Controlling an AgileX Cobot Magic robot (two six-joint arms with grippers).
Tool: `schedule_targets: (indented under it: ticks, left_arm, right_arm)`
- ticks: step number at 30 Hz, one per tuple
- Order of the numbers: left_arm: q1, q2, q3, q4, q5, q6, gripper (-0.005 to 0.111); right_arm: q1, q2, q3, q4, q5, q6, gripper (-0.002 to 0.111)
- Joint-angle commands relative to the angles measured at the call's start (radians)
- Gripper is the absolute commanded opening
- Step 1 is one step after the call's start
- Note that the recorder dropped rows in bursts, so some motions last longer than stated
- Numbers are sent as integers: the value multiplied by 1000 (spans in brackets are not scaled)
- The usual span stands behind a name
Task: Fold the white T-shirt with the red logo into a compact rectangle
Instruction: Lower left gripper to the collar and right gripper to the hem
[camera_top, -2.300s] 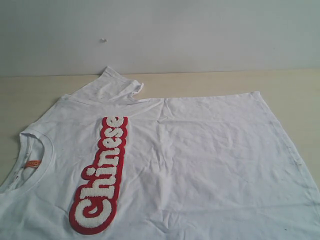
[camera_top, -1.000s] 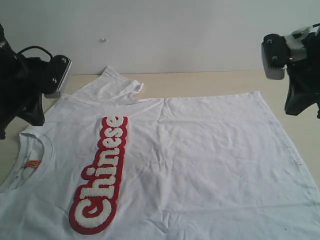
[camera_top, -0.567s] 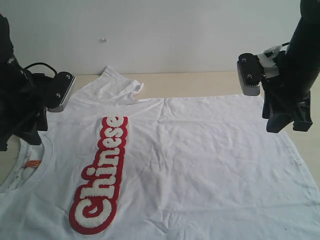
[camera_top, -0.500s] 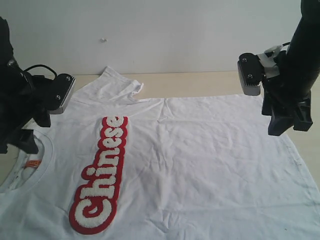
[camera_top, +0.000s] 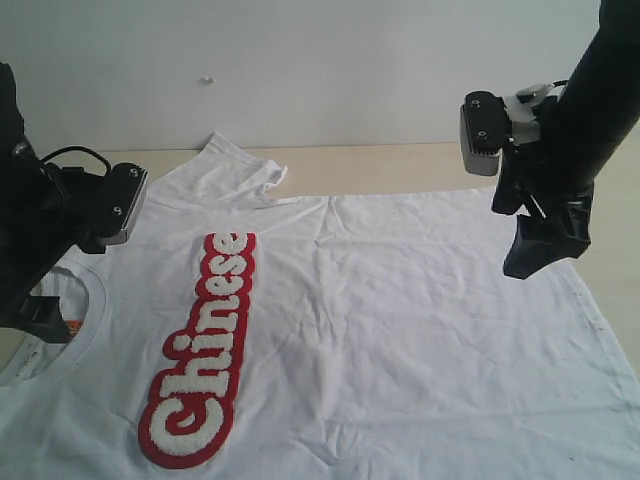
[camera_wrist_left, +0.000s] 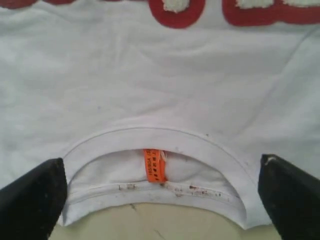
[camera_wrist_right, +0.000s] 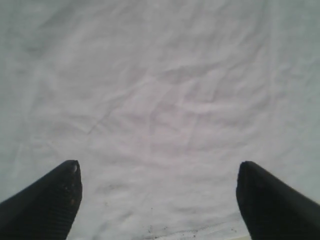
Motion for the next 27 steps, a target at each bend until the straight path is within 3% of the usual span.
schedule_targets:
  ticks: [1, 8, 13, 20, 27]
  left_arm:
    - [-5, -10, 3, -23, -7, -11, 105]
    - [-5, -10, 3, -23, -41, -8, 105]
    - [-4, 6, 3, 26, 19, 28, 105]
    - [29, 48, 3, 65, -14, 41, 105]
    - [96, 102, 3, 59, -50, 41, 105]
  right_arm:
    - [3, 1, 2, -37, -5, -8, 84]
    - [3, 21, 2, -87, 28, -20, 97]
    - [3, 63, 2, -106, 58, -38, 97]
    - [3, 112, 2, -173, 106, -197, 97]
    - [0, 133, 2, -178, -9, -93, 97]
